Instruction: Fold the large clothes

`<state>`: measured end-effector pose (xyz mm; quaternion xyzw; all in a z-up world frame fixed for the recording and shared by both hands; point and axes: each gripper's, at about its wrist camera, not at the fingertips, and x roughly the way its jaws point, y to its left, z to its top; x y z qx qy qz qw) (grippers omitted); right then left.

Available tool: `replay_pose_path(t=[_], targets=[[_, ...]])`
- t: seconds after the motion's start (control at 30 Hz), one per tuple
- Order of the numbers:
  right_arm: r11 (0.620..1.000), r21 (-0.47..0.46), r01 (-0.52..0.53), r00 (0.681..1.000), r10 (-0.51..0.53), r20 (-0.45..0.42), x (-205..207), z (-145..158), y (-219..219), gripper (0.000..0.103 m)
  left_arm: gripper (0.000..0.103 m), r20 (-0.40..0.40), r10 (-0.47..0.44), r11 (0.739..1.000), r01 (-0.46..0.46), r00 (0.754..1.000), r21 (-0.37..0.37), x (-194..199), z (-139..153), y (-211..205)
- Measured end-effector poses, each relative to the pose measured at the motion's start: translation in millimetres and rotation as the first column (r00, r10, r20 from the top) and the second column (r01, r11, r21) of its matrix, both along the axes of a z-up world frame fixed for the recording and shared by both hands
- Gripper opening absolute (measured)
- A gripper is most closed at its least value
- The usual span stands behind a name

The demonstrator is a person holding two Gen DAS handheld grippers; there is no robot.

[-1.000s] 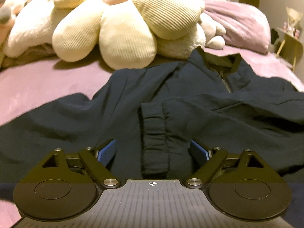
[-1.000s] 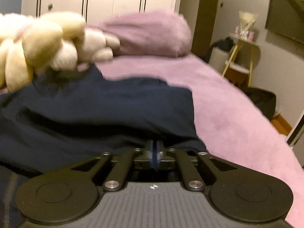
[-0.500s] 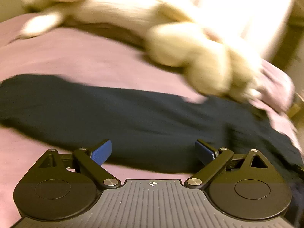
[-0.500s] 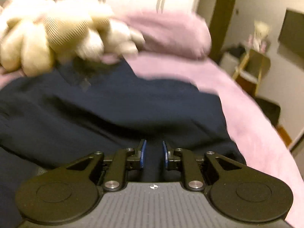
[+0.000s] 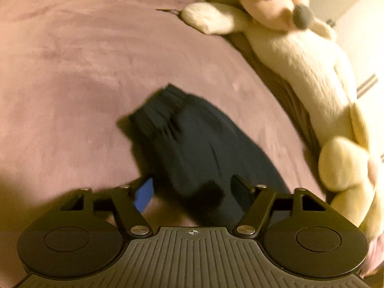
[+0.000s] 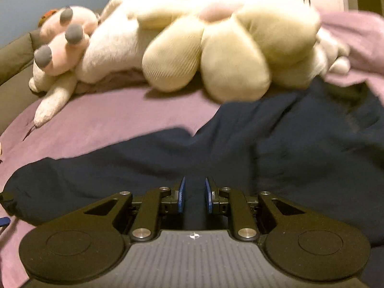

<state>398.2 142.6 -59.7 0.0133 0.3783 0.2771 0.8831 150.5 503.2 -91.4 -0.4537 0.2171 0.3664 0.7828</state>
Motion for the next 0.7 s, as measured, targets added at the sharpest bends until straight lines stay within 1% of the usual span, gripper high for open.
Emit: replay_pose_path(t=[0.03,0.1,0.13,0.17,0.2,0.23,0.27,0.3,0.37,0.43,0.47,0.5,0.53,0.6,0.63,0.7], targets=[[1.0,-0.026,0.002,1.0,-0.002,-0.012,1.1,-8.1,6.6,0.017,0.06,0.007,0.002,1.0,-0.002,1.0,-0.007,2.9,-0.7,4.6],[0.997,-0.071,-0.002,1.0,0.001,-0.02,2.1,-24.4,9.9,0.017,0.042,0.02,0.005,1.0,-0.005,1.0,-0.02,5.2,-4.4,12.0],[0.997,-0.072,-0.013,1.0,0.013,0.003,-1.1,-28.8,9.2,0.017,0.037,0.026,0.005,1.0,-0.004,1.0,-0.03,6.6,-6.7,14.8],[0.997,-0.08,-0.023,1.0,0.024,0.017,-3.0,-29.7,11.0,0.017,0.027,0.04,0.005,0.999,-0.003,0.999,-0.048,5.6,-9.7,18.1],[0.995,-0.093,-0.028,0.999,0.03,0.018,-4.3,-27.8,12.0,0.017,0.02,0.06,0.009,0.998,-0.005,0.998,-0.067,3.3,-11.7,18.4],[0.994,-0.109,-0.032,0.999,0.034,0.014,-3.4,-26.0,13.8,0.017,0.017,0.086,0.012,0.996,-0.005,0.996,-0.084,-1.6,-13.2,22.1],[0.992,-0.122,-0.034,0.999,0.035,0.01,-3.9,-22.6,13.9,0.017,0.016,0.109,0.013,0.996,-0.003,0.994,-0.091,-4.6,-11.9,22.9],[0.991,-0.128,-0.029,0.999,0.031,0.013,-4.7,-18.5,15.0,0.016,0.015,0.118,0.006,0.997,0.004,0.993,-0.082,-6.0,-8.5,22.8],[0.995,-0.103,-0.001,0.999,0.005,0.034,-10.5,-10.7,11.1,0.016,0.013,0.131,-0.024,0.998,0.03,0.991,-0.051,-8.8,2.5,18.8],[0.996,-0.083,0.012,0.999,-0.009,0.033,-13.9,-16.9,8.3,0.017,0.013,0.141,-0.054,0.998,0.057,0.989,-0.02,-3.4,18.9,13.2],[0.994,-0.105,0.001,1.0,0.001,0.011,-11.5,-27.4,9.6,0.017,0.013,0.148,-0.077,0.997,0.078,0.986,-0.001,-0.3,30.3,7.6],[0.991,-0.131,-0.018,1.0,0.021,0.019,-11.3,-33.9,12.5,0.017,0.012,0.151,-0.101,0.995,0.1,0.983,0.018,4.3,41.0,2.1],[0.987,-0.157,-0.037,0.999,0.042,0.028,-10.4,-32.7,16.8,0.018,0.012,0.158,-0.132,0.991,0.127,0.979,0.04,8.1,52.6,-5.7],[0.975,-0.204,-0.083,0.996,0.089,0.022,-6.4,-28.4,23.5,0.019,0.012,0.185,-0.22,0.974,0.206,0.958,0.094,23.3,79.8,-29.3],[0.975,-0.199,-0.096,0.995,0.101,0.015,-4.8,-24.6,21.1,0.019,0.012,0.195,-0.276,0.959,0.255,0.941,0.127,33.5,94.2,-45.4],[0.993,-0.095,-0.07,0.997,0.068,-0.018,-2.2,-10.8,-0.2,0.017,0.012,0.205,-0.377,0.922,0.345,0.903,0.176,55.4,115.9,-78.1]])
